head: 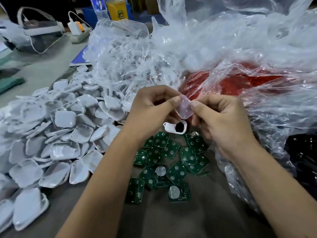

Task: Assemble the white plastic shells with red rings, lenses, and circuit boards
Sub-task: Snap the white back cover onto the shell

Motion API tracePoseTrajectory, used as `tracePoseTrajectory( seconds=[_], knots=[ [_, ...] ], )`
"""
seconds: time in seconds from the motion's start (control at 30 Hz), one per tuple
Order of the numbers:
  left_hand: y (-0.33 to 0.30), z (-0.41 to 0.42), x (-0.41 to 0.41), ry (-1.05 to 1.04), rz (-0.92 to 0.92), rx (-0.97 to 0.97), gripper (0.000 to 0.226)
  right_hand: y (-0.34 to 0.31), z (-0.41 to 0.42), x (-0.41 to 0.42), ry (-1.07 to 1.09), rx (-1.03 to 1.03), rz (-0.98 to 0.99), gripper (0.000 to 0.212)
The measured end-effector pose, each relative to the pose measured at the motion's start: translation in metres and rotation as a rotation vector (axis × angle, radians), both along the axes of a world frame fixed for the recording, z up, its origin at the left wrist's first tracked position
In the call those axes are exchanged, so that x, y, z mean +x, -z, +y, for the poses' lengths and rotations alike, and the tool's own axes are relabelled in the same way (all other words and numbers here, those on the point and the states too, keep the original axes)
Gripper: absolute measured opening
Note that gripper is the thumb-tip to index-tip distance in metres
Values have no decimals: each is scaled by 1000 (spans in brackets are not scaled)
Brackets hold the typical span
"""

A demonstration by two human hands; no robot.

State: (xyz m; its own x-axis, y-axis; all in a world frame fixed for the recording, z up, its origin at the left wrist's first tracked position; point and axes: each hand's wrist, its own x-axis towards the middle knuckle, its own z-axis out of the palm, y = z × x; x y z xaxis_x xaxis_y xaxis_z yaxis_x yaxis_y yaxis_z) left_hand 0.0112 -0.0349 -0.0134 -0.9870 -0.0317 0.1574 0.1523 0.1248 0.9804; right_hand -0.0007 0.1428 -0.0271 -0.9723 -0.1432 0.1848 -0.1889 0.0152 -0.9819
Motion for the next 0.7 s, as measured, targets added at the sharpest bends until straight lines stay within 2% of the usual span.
tracePoseTrajectory(
  seconds=[0.27, 0.5, 0.6, 0.7],
  knots=[
    [-1, -2, 8, 13, -37, 247, 12, 4, 1, -5, 1, -12, 1, 20],
    [-1, 2, 7, -17, -74, 275, 12, 3, 2, -5, 40, -68, 11, 22],
    [2, 9, 7, -13, -64, 193, 20, 2, 2, -3, 44, -100, 2, 24],
    [3, 11, 5, -101, -23, 188, 14, 0, 2, -1, 1, -41, 11, 28]
  ],
)
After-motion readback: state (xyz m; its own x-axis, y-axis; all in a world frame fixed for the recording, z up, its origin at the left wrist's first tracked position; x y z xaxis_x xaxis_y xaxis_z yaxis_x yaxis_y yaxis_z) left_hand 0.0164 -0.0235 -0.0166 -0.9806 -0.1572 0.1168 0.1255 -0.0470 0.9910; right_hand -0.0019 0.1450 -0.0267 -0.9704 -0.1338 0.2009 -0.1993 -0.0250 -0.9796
